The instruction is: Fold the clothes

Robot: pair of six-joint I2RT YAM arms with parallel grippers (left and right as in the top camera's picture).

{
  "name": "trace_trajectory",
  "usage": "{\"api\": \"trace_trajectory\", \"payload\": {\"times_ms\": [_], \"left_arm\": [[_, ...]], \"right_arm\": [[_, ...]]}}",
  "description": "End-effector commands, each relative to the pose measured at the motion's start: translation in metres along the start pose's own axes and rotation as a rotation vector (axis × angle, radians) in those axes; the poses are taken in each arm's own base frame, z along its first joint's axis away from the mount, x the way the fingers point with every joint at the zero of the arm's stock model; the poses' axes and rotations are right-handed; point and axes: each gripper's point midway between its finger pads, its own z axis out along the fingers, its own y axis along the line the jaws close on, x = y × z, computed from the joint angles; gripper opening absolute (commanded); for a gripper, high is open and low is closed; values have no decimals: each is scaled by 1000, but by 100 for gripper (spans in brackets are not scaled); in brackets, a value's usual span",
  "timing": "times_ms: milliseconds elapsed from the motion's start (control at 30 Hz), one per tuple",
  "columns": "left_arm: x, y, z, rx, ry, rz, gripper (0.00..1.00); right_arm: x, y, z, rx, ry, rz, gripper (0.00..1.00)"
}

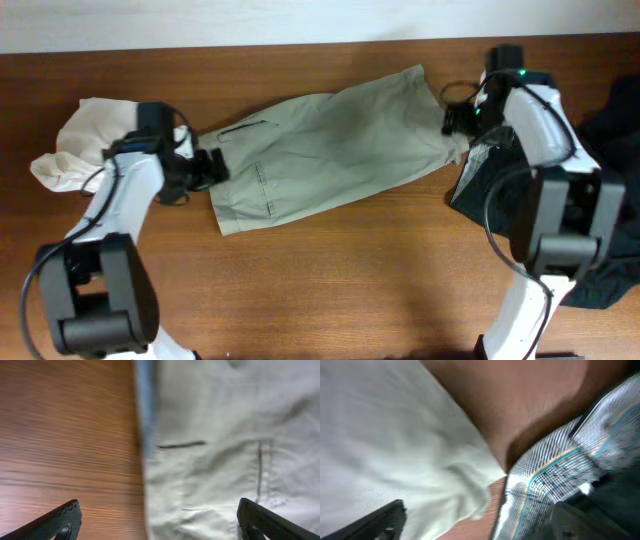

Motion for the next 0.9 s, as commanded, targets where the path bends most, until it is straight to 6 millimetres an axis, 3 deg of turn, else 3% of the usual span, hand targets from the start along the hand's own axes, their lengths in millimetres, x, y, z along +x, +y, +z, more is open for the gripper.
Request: {"api": "trace_trajectory", "payload": {"times_ms": [0,33,133,167,200,300,333,367,400,433,467,500,567,633,700,767,833,867], "left_arm": [[-12,7,7,80,-21,11,99],[-10,-1,20,128,1,27,99],[20,-29,66,239,147,46,98],[30,-34,79,238,186,55,93],[36,-37,85,237,209,63,83],[37,-43,90,240,207,83,0],[37,-41,88,237,210,76,0],[36,-34,82,219,225,54,0],[30,-13,59,143,260,2,0],[21,-1,37,97,270,-12,0],[-2,4,-9,99,249,3,0],[-12,3,-30,102,230,18,0],[-41,-4,-84,106,144,71,0],[-61,-13,-122,111,68,89,0],[-68,-23,-147,130,25,103,0],[-71,-30,-161,151,4,109,0],[-72,-33,-163,168,-5,113,0],[-73,-33,-163,169,-7,113,0]], "right_arm": [[-18,34,-52,-152,-105,-42,99],[-15,42,-52,-166,-98,-70,99],[-6,73,-51,-179,-95,-217,99],[-3,82,-51,-185,-95,-246,99],[0,90,-51,-190,-94,-263,99],[8,109,-51,-205,-87,-303,90],[11,115,-51,-209,-84,-317,86],[15,124,-51,-215,-81,-336,71],[24,139,-48,-225,-68,-372,48],[34,155,-42,-233,-47,-406,17],[55,178,-28,-250,4,-458,9],[68,192,-18,-263,37,-489,8],[120,242,16,-304,141,-606,4],[176,296,41,-397,210,-721,4],[224,354,48,-499,192,-825,4],[258,404,43,-581,118,-897,5],[280,432,32,-635,68,-960,9],[277,428,35,-605,61,-958,9]]}}
